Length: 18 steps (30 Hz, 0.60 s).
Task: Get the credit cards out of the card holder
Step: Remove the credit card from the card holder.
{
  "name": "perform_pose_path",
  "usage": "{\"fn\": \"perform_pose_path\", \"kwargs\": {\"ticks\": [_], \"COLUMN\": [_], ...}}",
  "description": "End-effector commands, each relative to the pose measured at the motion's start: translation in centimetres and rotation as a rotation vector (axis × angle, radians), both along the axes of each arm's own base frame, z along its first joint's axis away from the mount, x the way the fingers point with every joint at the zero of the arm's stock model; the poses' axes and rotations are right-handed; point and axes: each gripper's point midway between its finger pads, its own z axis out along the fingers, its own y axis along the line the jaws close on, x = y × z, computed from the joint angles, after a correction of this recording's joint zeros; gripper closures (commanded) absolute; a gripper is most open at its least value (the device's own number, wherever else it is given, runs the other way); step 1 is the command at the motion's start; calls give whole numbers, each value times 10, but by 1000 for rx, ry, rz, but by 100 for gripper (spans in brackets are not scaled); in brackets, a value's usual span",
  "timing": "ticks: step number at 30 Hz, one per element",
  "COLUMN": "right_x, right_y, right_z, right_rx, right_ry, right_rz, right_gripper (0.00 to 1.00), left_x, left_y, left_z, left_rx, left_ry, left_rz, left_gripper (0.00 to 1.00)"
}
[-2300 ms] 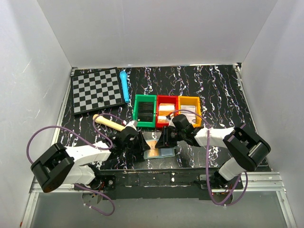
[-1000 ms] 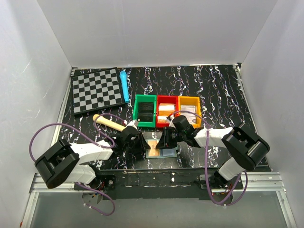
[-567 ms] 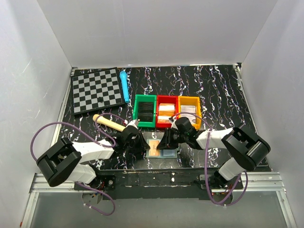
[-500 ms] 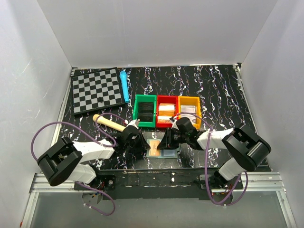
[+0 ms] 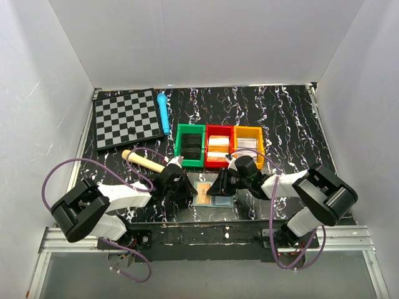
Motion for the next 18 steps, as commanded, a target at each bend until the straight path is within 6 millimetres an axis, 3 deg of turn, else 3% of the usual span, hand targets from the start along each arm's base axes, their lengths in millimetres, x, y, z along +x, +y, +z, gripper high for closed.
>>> {"fn": "perform_pose_path", "kwargs": {"ticks": [1, 7, 13, 18], "right_x": [6, 6, 6, 7], "right_y": [13, 13, 10, 9], "right_z": [29, 28, 21, 18], "right_rx": [123, 121, 71, 52], "right_ry": [-65, -55, -49, -46], "right_rz": [16, 15, 22, 25], "right_gripper": [67, 67, 67, 66], "left_x": [-19, -18, -16, -17], "left_y": [27, 25, 25, 26], "left_z": [-37, -34, -16, -6], "left_rx": [151, 140, 99, 89], "left_ry": [86, 77, 36, 23], "left_rz": [-2, -4, 2, -1], "left_gripper": [95, 96, 64, 60]}}
